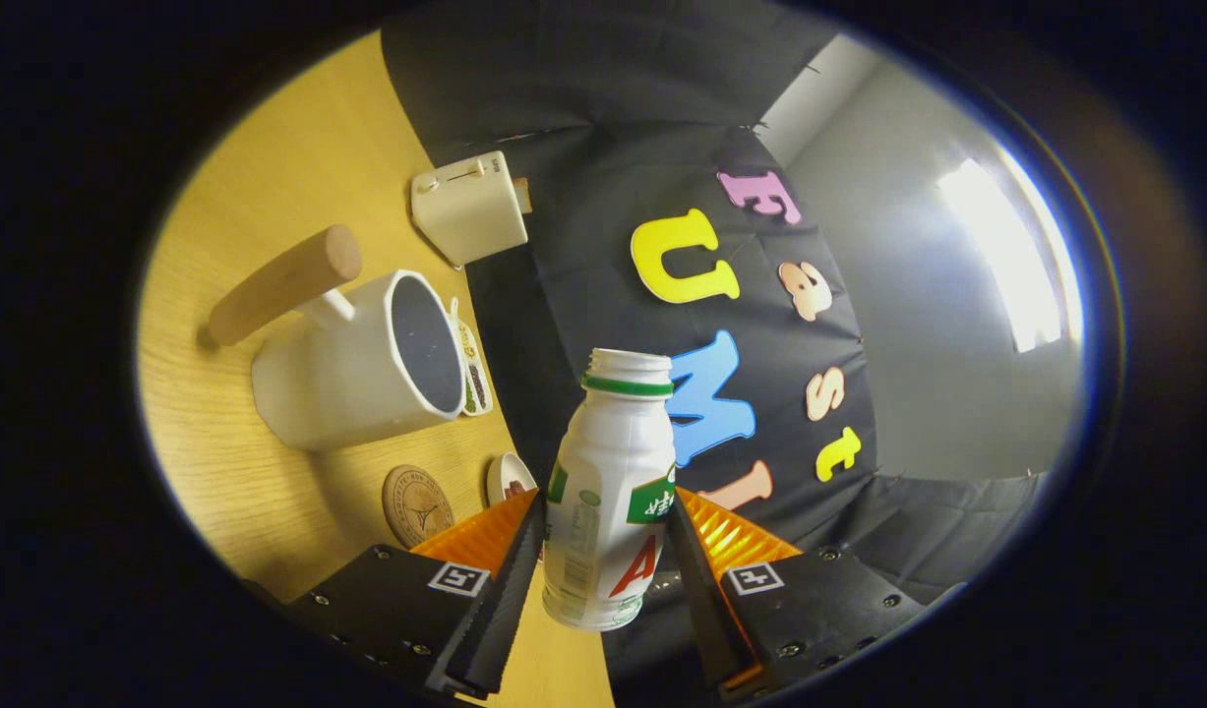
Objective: Take the bottle from table, then pour the juice into the cup, finally place the bottle on the coaster
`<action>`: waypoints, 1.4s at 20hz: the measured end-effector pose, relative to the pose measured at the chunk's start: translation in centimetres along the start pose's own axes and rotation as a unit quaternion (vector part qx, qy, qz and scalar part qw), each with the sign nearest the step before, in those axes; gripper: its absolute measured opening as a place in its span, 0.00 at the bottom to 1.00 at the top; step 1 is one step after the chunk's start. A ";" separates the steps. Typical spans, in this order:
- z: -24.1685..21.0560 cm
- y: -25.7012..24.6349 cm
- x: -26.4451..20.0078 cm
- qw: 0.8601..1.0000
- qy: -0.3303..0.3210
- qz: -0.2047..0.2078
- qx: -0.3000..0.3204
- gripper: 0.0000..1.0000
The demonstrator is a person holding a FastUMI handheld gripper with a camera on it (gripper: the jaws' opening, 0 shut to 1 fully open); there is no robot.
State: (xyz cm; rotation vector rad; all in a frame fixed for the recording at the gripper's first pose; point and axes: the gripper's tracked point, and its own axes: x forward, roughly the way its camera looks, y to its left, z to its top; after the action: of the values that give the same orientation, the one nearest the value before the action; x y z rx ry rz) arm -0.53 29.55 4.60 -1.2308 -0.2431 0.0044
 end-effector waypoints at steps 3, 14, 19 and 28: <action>0.2 0.5 0.5 1.000 0.000 0.008 -0.024 0.73; 0.3 0.8 0.1 0.992 -0.006 -0.014 -0.126 0.73; 0.4 0.8 0.1 0.988 -0.009 -0.021 -0.152 0.73; -0.4 1.2 0.1 0.982 -0.005 -0.015 -0.190 0.72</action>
State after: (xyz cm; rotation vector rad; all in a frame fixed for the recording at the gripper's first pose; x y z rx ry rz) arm -0.24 29.54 3.38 -1.6066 -0.2790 -0.0645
